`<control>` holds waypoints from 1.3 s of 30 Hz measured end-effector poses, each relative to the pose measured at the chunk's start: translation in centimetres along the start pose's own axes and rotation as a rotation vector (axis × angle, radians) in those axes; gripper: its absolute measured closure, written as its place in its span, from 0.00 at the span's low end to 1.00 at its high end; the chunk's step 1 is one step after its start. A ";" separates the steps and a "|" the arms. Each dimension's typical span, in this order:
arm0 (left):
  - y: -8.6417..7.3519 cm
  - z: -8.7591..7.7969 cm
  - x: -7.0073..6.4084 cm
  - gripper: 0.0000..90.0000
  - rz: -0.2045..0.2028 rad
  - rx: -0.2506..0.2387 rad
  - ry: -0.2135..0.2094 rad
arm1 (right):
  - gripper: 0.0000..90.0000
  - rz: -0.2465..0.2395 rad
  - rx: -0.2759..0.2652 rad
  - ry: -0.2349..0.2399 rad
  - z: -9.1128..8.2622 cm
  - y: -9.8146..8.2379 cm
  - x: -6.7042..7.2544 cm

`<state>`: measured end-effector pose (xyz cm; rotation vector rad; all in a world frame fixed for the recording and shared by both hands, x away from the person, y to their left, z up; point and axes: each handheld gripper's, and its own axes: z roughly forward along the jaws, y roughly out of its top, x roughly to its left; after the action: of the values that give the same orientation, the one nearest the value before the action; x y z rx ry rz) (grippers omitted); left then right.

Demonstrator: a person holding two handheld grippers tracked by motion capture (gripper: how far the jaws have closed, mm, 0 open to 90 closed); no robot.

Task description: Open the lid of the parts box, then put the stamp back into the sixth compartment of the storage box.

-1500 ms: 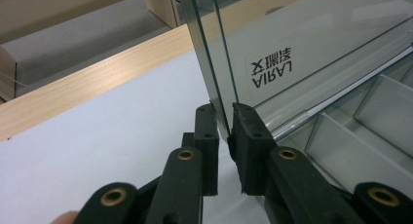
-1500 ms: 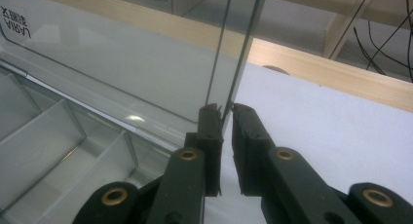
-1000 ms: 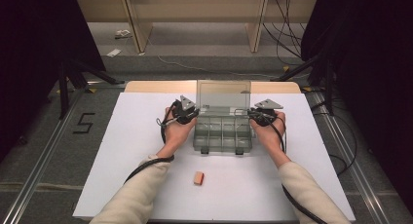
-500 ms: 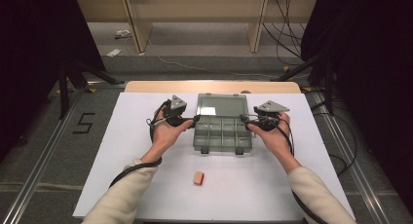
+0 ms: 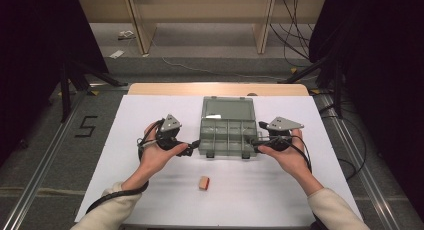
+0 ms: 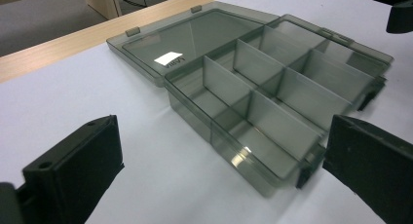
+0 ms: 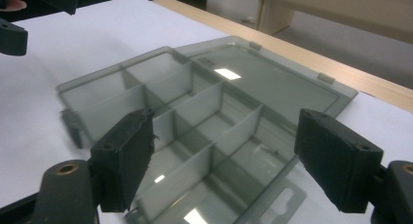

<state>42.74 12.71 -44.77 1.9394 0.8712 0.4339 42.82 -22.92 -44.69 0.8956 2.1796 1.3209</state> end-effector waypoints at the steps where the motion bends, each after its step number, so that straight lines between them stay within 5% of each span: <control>1: -0.2 -0.4 -0.2 0.00 0.004 -0.002 -0.001 | 0.26 -0.003 0.001 0.007 -0.2 -0.1 0.2; 18: -3.6 -4.1 -2.7 0.00 0.086 -0.007 0.009 | 0.26 -0.020 0.018 0.118 -2.5 -1.9 3.8; 39: -3.6 -4.1 -2.2 0.00 0.062 -0.016 0.017 | 0.28 -0.046 0.022 0.188 -2.4 -2.4 5.5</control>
<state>37.32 14.76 -45.66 1.9549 0.8175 0.4935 36.71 -21.20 -45.98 0.7517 2.3451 1.4120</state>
